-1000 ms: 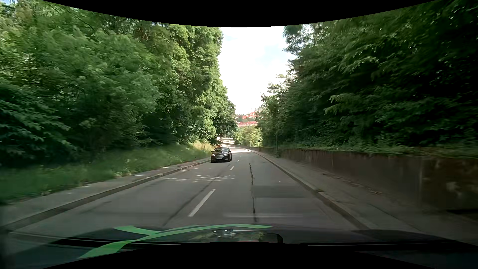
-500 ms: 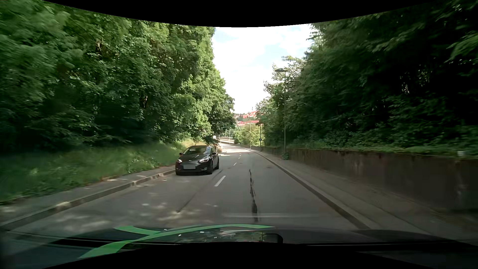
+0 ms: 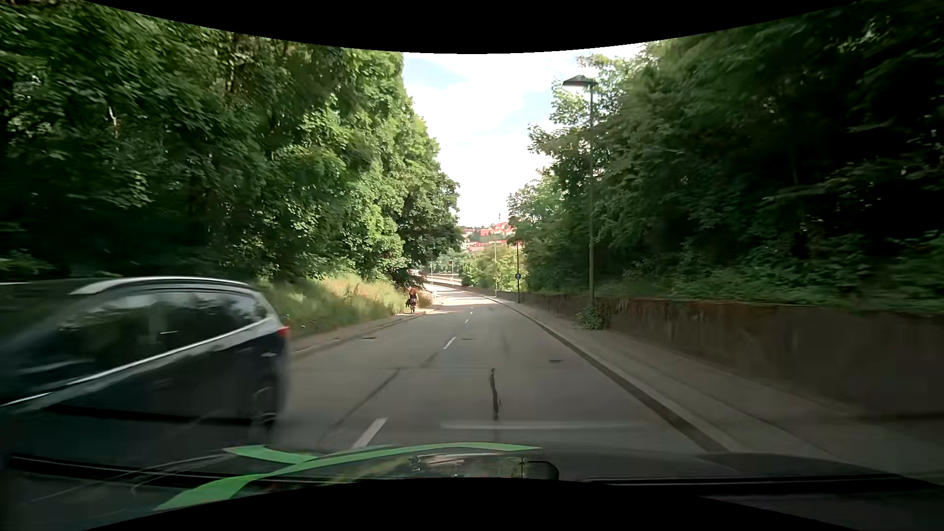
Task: Follow the waypoints while adhering to traffic rules and regulations
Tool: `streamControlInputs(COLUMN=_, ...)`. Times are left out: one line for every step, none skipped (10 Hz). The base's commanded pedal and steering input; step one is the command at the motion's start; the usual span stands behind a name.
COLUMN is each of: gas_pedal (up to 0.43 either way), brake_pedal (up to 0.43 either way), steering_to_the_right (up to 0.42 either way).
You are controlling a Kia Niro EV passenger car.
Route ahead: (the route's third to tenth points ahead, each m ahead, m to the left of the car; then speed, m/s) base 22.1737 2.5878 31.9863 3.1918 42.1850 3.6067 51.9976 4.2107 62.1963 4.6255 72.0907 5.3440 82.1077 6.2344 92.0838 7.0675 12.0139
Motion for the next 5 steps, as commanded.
streamControlInputs(gas_pedal=0.098, brake_pedal=0.000, steering_to_the_right=-0.004)
streamControlInputs(gas_pedal=0.098, brake_pedal=0.000, steering_to_the_right=-0.008)
streamControlInputs(gas_pedal=0.098, brake_pedal=0.000, steering_to_the_right=-0.010)
streamControlInputs(gas_pedal=0.098, brake_pedal=0.000, steering_to_the_right=-0.011)
streamControlInputs(gas_pedal=0.098, brake_pedal=0.000, steering_to_the_right=-0.011)
